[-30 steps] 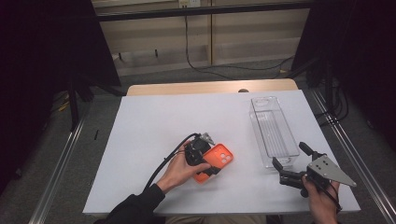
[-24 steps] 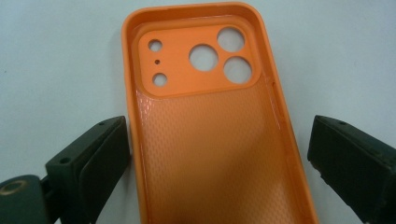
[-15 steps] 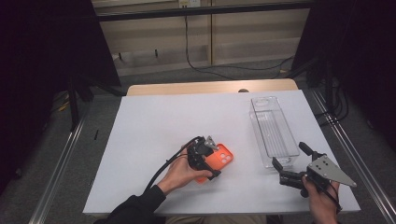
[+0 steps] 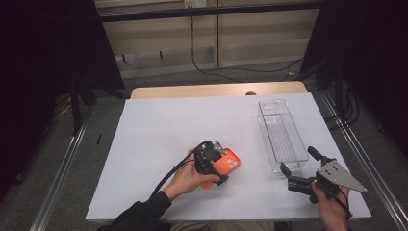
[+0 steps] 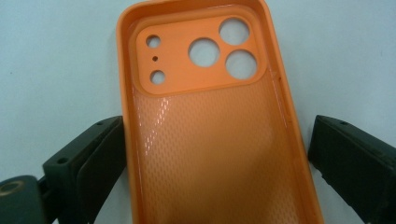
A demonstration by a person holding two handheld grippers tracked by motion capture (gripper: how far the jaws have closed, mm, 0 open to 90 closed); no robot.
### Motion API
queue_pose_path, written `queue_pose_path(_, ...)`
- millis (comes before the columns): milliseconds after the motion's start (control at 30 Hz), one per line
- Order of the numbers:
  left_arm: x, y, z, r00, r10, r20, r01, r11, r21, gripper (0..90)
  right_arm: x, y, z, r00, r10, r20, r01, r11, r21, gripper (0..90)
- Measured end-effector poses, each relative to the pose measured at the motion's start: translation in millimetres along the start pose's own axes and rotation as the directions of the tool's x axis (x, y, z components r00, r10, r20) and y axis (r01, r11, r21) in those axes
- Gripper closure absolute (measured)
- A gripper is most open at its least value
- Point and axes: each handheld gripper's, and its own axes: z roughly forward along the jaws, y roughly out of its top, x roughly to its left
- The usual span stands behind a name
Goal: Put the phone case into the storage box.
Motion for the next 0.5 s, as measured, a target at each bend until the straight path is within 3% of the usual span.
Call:
queue_pose_path(200,2.8,0.2,-4.1,1.0000,0.007,0.005,-0.007,0.9999,0.010,12.8,-0.3,-0.3,0.2,1.0000,-0.002,-0.002,0.002,1.000,0.001,0.0)
queue_pose_path(500,0.9,1.0,-4.0,1.0000,-0.007,-0.006,0.007,0.9999,0.013,13.5,0.0,-0.6,0.6,1.0000,-0.001,-0.004,0.001,1.000,0.003,0.0)
